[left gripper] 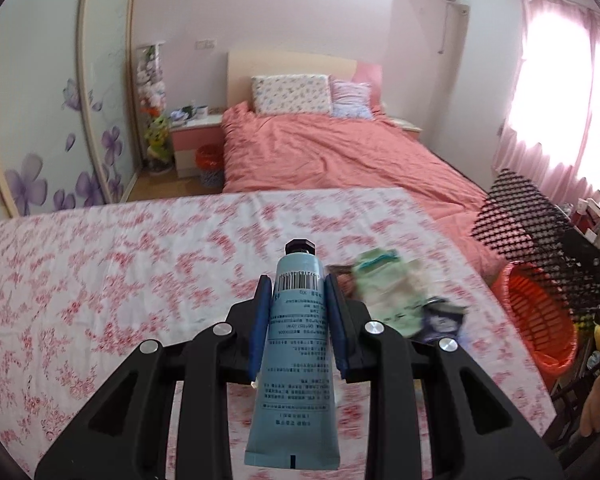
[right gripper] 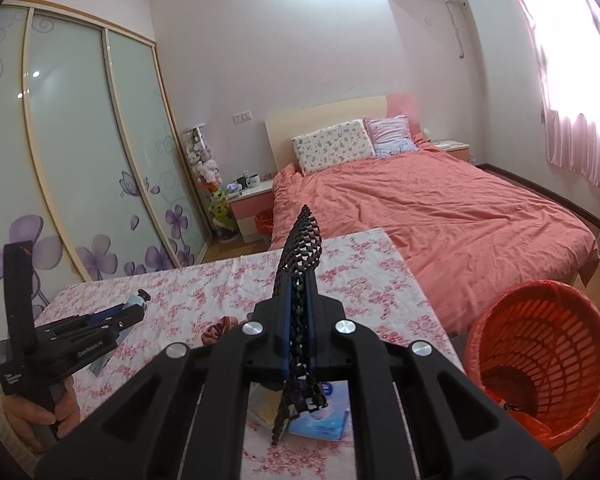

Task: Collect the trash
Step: 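Carry the tube and mesh bag to the orange basket and release both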

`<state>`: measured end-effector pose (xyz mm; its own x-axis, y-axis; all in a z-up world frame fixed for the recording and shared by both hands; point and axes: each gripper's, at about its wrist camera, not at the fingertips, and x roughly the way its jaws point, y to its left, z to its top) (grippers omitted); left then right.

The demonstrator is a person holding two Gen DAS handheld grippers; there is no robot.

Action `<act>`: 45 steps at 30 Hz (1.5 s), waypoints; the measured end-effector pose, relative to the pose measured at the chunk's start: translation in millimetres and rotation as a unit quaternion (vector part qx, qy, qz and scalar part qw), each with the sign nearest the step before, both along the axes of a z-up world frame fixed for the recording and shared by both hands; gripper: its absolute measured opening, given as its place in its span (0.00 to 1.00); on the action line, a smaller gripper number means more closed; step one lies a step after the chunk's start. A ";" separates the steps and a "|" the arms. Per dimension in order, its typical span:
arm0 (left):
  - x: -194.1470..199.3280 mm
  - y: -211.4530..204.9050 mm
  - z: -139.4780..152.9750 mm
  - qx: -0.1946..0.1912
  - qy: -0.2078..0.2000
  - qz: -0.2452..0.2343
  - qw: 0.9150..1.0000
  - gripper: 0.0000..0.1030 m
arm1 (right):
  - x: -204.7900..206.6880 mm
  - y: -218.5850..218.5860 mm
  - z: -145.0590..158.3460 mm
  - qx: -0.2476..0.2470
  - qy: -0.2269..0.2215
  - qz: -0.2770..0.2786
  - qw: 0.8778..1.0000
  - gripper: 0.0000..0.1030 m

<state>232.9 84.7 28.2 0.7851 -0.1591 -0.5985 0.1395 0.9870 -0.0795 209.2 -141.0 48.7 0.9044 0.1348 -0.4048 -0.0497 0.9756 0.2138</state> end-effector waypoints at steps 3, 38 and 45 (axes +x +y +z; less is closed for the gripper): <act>-2.0 -18.9 8.3 -0.002 -0.009 -0.018 1.000 0.27 | -7.7 -14.0 4.2 0.001 -0.006 -0.011 1.000 0.07; -5.8 -310.4 -18.4 -0.042 0.020 -0.291 0.956 0.27 | -64.3 -246.3 -50.7 0.061 0.009 -0.211 0.975 0.07; 1.4 -339.8 -41.3 -0.035 0.053 -0.303 0.951 0.27 | -58.3 -273.3 -68.2 0.080 0.021 -0.222 0.972 0.07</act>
<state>234.2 -255.1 -13.2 0.4734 -0.6051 -0.6401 0.6682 0.7202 -0.1867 150.8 -414.3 -19.6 0.8714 -0.1997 -0.4482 0.3797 0.8530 0.3581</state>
